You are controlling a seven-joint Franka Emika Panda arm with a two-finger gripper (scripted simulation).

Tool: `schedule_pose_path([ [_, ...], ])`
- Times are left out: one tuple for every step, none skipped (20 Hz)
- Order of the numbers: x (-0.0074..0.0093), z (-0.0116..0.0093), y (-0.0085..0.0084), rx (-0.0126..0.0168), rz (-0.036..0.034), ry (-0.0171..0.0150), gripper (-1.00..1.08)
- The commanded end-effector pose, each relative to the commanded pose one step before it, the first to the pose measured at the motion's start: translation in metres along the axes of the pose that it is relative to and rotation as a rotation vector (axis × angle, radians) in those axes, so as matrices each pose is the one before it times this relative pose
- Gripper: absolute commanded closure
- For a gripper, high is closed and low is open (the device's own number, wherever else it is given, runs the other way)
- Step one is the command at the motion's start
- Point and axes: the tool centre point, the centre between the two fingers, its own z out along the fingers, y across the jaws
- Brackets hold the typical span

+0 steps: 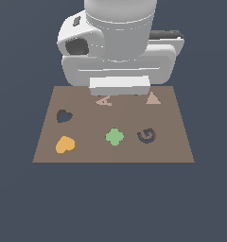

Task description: Insert a designated object into the corresponding slot on a board.

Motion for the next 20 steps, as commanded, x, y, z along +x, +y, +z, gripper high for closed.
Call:
schedule_pose_path([
  [0.0, 0.0, 0.00001, 0.0, 0.0, 0.0, -0.92],
  [0.00015, 0.00015, 0.00024, -0.00006, 0.00069, -0.00002, -0.92],
  [0.00046, 0.00046, 0.00041, -0.00009, 0.00154, -0.00007, -0.92],
  [0.00076, 0.00077, 0.00079, -0.00017, 0.00275, -0.00013, -0.92],
  [0.00107, 0.00108, 0.00113, -0.00024, 0.0039, -0.00018, -0.92],
  [0.00138, 0.00139, 0.00149, -0.00031, 0.00506, -0.00023, -0.92],
  [0.00169, 0.0017, 0.0018, -0.00037, 0.00616, -0.00028, -0.92],
  [0.00199, 0.00201, 0.00213, -0.00043, 0.00729, -0.00033, -0.92],
  [0.0023, 0.00232, 0.00247, -0.00049, 0.00843, -0.00038, -0.92],
  [0.00261, 0.00262, 0.00279, -0.00055, 0.00954, -0.00043, -0.92],
  [0.00291, 0.00292, 0.00313, -0.00061, 0.01067, -0.00048, -0.92],
  [0.00321, 0.00321, 0.00345, -0.00066, 0.01175, -0.00053, -0.92],
  [0.00349, 0.0035, 0.00375, -0.0007, 0.01279, -0.00058, -0.92],
  [0.00378, 0.00377, 0.00406, -0.00074, 0.01385, -0.00063, -0.92],
  [0.00405, 0.00404, 0.00436, -0.00078, 0.01486, -0.00067, -0.92],
  [0.00432, 0.0043, 0.00464, -0.0008, 0.01583, -0.00072, -0.92],
  [0.00458, 0.00455, 0.00493, -0.00083, 0.01681, -0.00076, -0.92],
  [0.00483, 0.00479, 0.00519, -0.00084, 0.01772, -0.00081, -0.92],
  [0.00507, 0.00501, 0.00547, -0.00085, 0.01863, -0.00085, -0.92],
  [0.0053, 0.00523, 0.0057, -0.00085, 0.01947, -0.0009, -0.92],
])
